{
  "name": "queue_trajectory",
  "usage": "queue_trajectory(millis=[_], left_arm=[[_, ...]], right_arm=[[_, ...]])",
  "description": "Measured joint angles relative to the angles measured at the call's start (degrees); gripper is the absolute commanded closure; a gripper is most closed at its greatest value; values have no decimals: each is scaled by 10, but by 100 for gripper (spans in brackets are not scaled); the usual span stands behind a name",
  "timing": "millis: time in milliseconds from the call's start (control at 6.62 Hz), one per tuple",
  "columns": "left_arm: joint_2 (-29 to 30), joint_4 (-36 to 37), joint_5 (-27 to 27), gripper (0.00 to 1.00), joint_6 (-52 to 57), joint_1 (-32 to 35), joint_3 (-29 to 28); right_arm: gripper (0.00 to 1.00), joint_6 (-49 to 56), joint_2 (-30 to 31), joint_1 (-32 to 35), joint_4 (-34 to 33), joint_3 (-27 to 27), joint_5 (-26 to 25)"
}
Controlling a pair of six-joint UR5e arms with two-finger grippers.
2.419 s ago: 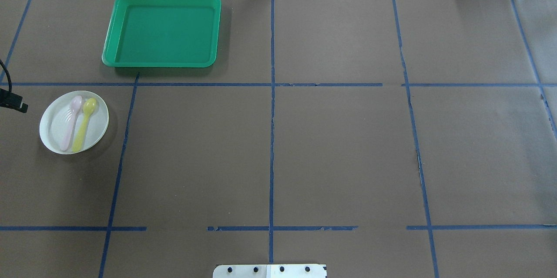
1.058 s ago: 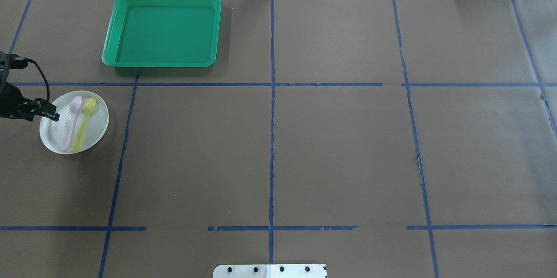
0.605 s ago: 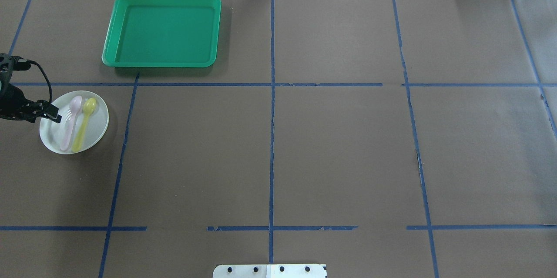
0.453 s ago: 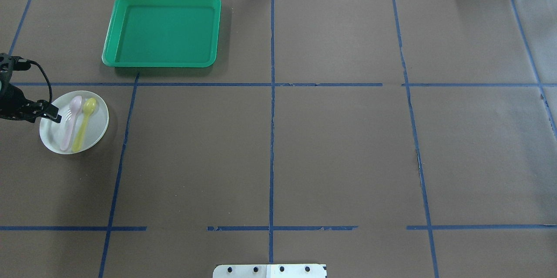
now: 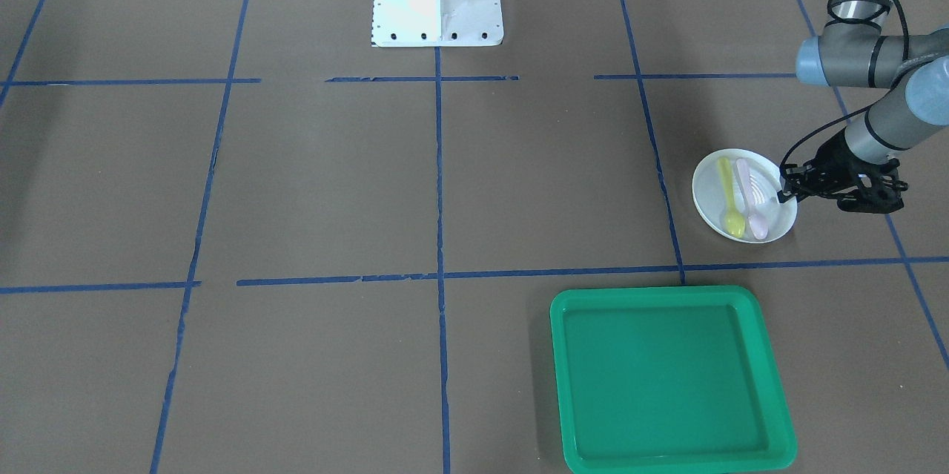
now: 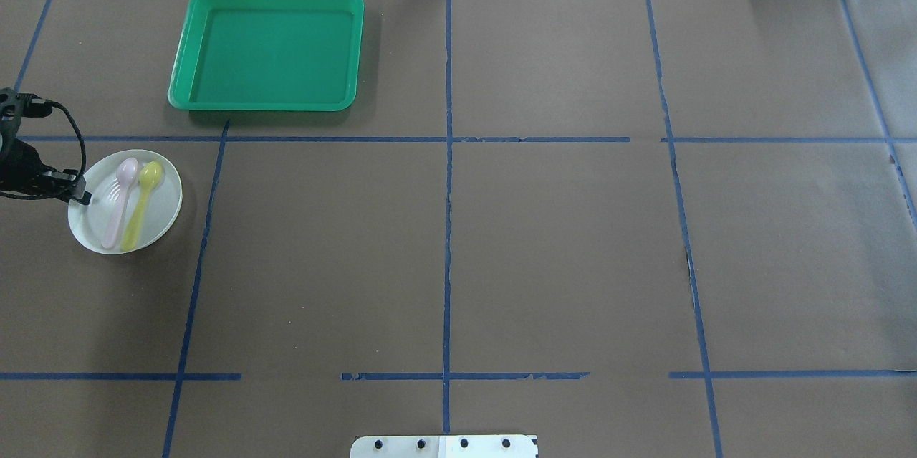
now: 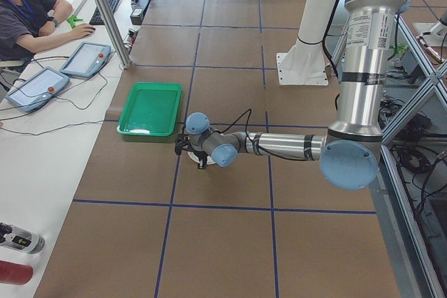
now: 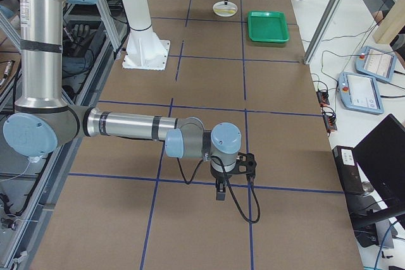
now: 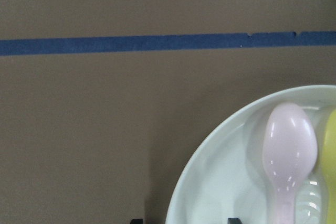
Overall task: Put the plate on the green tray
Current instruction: 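Close the left gripper on the plate rim and lift it, then carry the plate with spoons over the green tray with the left gripper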
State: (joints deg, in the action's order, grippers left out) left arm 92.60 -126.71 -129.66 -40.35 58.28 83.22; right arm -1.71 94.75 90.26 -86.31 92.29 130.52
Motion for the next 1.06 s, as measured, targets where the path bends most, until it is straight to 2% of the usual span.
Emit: queue_trajectory(millis=[302, 453, 1058], left_arm=[[-7, 0, -9, 100, 15, 4, 7], [-10, 1, -34, 100, 23, 13, 13], [-15, 9, -196, 100, 49, 101, 28]], right_arm=[[0, 0, 0, 0, 0, 0, 0], [0, 0, 0, 0, 0, 0, 0], [0, 0, 0, 0, 0, 1, 0]])
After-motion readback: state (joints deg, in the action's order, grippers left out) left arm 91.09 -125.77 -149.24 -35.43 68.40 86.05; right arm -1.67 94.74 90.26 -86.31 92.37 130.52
